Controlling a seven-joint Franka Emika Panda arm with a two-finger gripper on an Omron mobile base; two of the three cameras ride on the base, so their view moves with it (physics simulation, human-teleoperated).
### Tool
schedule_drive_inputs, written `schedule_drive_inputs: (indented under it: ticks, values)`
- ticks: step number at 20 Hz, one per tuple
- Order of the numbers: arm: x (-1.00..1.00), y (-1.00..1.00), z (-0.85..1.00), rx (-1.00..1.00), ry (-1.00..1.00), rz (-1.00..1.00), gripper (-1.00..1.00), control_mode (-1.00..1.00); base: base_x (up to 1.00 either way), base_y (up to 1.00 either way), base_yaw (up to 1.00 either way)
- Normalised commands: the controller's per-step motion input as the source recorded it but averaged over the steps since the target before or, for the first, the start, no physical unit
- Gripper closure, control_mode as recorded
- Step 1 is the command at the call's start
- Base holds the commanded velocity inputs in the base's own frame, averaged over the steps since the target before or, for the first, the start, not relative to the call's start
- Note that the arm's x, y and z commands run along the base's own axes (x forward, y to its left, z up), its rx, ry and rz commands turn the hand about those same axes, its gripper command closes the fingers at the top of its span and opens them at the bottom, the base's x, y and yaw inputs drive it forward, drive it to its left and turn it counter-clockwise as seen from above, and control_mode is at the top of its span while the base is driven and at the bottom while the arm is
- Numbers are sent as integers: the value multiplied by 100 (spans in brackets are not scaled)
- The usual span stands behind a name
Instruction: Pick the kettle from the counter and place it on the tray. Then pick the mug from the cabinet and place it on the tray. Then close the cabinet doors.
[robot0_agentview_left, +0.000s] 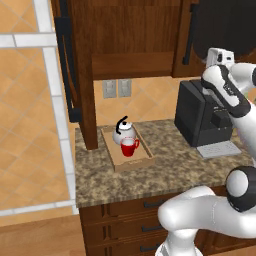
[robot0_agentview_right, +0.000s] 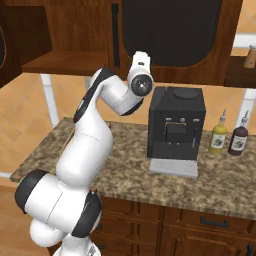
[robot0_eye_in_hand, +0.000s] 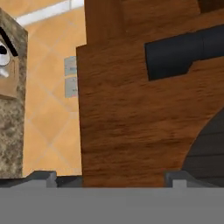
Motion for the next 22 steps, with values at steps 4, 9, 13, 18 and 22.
schedule_drive_inputs:
  ticks: [4, 9, 13, 18, 22]
  values:
    - [81, 25, -5, -7, 0, -30, -100, -100, 0, 0, 0]
    - [70, 12, -7, -4, 0, -27, -100, -100, 0, 0, 0]
    - [18, 0, -41, -1, 1, -20, -100, -100, 0, 0, 0]
    - [-1, 0, -63, 0, 7, -16, -100, -100, 0, 0, 0]
    - [-33, 0, -56, 0, 11, -10, -100, -100, 0, 0, 0]
